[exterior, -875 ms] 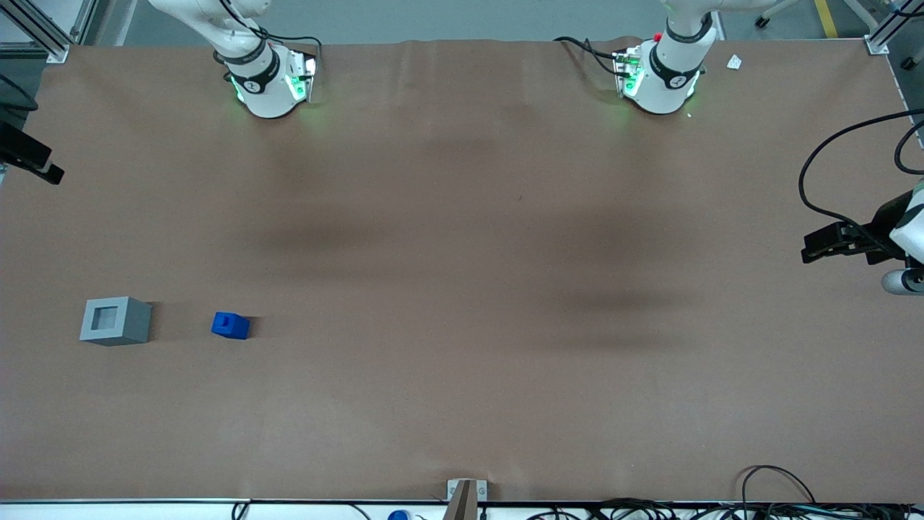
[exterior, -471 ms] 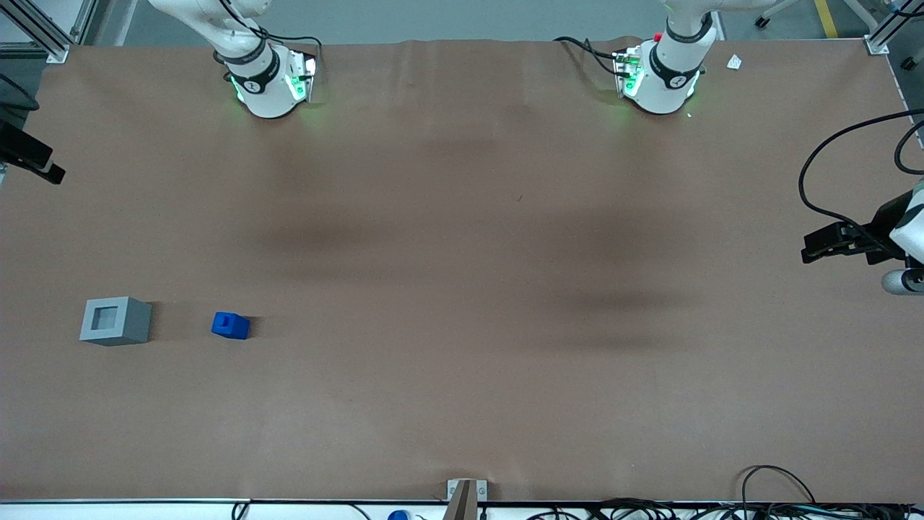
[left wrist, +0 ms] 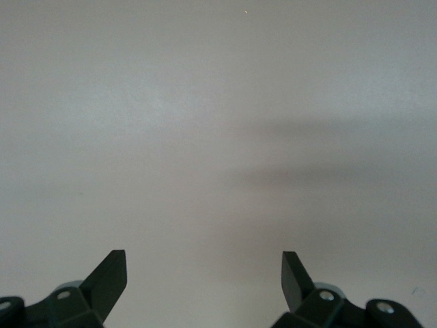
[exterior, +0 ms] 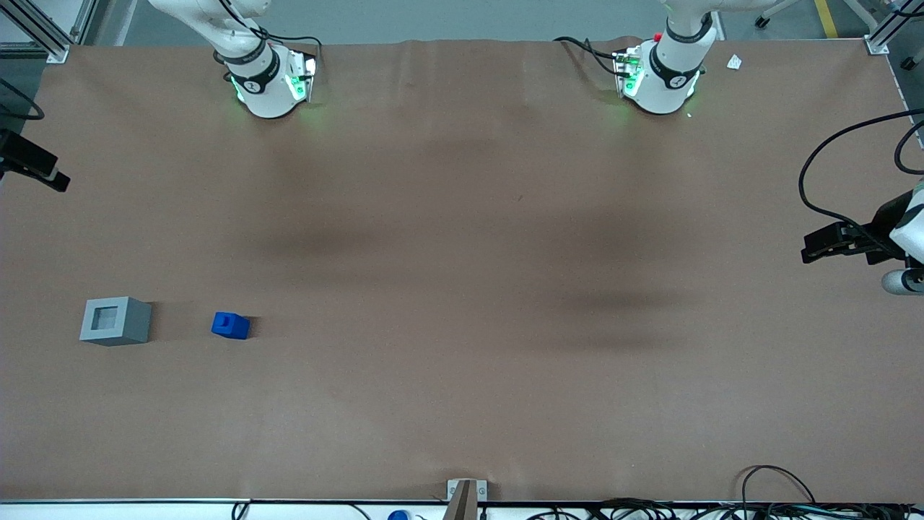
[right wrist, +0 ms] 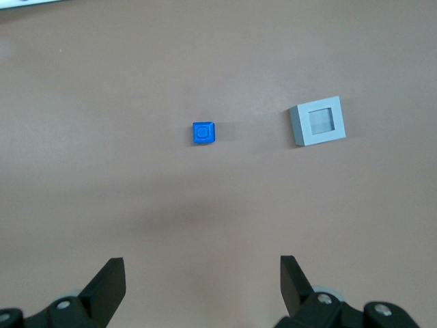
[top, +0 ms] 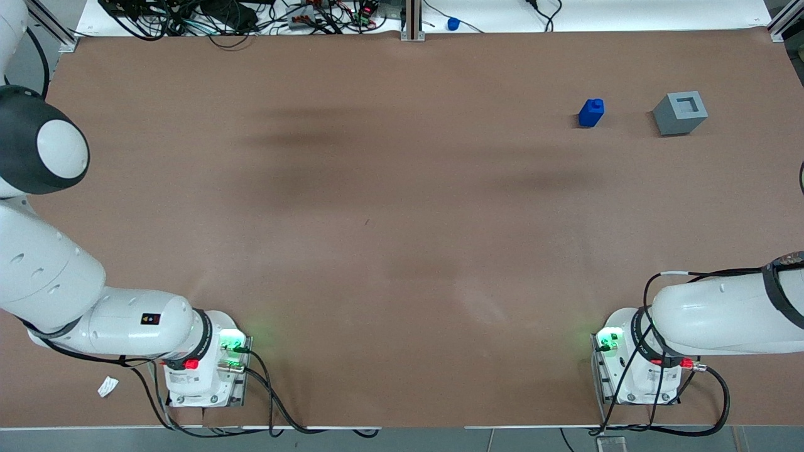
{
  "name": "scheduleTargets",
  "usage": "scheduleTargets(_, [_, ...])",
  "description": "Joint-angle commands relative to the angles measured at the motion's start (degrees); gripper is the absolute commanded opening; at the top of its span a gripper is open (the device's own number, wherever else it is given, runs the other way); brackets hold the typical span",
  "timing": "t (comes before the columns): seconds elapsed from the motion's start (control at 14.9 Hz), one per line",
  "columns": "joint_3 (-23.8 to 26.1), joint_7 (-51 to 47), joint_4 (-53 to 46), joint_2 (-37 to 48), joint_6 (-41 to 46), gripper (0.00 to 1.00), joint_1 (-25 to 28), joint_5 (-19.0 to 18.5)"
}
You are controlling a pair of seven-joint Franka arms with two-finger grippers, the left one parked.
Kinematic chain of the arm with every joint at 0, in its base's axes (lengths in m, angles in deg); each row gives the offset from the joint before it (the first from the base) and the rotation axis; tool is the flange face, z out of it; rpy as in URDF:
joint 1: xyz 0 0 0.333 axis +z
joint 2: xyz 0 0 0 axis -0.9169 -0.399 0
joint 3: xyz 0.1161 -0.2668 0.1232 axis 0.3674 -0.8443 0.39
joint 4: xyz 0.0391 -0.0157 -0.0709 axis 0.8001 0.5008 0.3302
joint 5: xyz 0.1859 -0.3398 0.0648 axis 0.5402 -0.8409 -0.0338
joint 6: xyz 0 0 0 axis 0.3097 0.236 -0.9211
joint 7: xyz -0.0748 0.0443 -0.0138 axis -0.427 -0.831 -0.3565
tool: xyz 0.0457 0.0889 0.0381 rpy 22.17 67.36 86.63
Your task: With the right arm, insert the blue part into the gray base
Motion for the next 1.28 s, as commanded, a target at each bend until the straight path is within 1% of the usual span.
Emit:
scheduleTargets(0.0, [0.22, 5.60, -0.09, -0.31, -0.63, 1.00, -0.27, 0.19])
scheduleTargets(0.07, [0.22, 5.97, 0.09, -1.01, -1.15, 1.00, -0.44, 0.36])
scheduleTargets(0.13, [0.22, 5.97, 1.13, -1.97, -3.07, 1.00, -0.71, 1.15])
scheduleTargets(0.2, [0.22, 5.97, 2.45, -2.15, -5.27, 1.00, -0.71, 1.07])
scheduleTargets(0.34, [0.22, 5.36, 3.16, -3.64, -7.74, 1.00, -0.27, 0.20])
scheduleTargets(0.67, [0.22, 5.53, 3.08, -9.61, -12.05, 1.00, -0.45, -0.51])
scheduleTargets(0.88, [0.22, 5.27, 2.99, -14.62, -16.09, 1.00, 0.08, -2.35])
scheduleTargets(1.08, [0.22, 2.81, 2.81, -19.89, -17.85, 1.00, 0.61, -2.10])
scheduleTargets(1.21, [0.22, 1.85, 2.73, -21.83, -19.96, 1.00, 0.70, -2.10])
